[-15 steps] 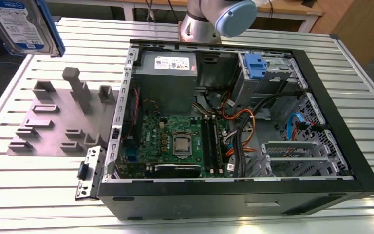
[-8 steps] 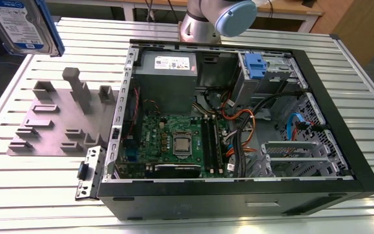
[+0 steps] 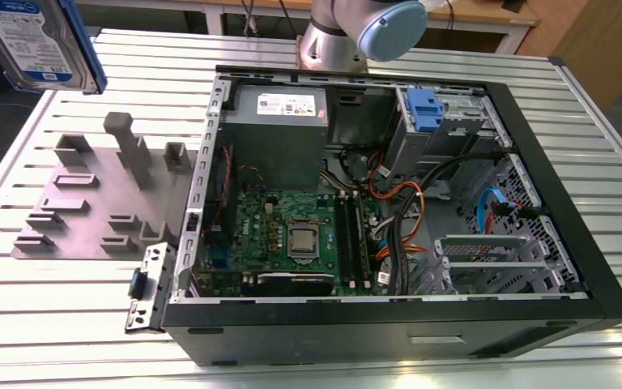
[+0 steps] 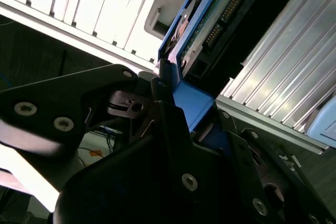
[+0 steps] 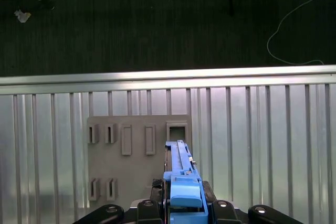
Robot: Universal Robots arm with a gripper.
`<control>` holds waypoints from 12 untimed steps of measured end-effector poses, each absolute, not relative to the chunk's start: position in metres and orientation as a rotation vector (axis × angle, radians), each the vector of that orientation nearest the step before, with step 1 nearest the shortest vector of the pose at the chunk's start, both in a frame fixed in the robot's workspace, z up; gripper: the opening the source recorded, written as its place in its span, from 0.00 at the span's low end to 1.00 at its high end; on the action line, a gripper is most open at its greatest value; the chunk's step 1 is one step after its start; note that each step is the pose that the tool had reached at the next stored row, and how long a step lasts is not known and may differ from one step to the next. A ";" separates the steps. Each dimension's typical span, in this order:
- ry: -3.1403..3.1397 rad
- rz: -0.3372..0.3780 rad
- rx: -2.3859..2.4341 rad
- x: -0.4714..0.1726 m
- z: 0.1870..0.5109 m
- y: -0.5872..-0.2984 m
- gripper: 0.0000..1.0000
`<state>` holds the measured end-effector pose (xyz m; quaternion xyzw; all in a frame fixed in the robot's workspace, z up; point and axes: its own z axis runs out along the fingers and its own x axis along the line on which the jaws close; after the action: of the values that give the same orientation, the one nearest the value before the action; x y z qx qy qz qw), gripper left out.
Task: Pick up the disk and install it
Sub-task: 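Pick up the disk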
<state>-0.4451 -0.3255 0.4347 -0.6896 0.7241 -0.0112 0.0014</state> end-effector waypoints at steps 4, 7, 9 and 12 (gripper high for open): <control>2.273 -0.035 -2.165 -0.445 0.437 -0.326 0.37; 2.273 -0.035 -2.165 -0.445 0.438 -0.326 0.37; 2.273 -0.035 -2.165 -0.445 0.439 -0.326 0.37; 2.272 -0.034 -2.164 -0.445 0.440 -0.325 0.37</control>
<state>-0.4451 -0.3255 0.4398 -0.6896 0.7241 -0.0107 0.0018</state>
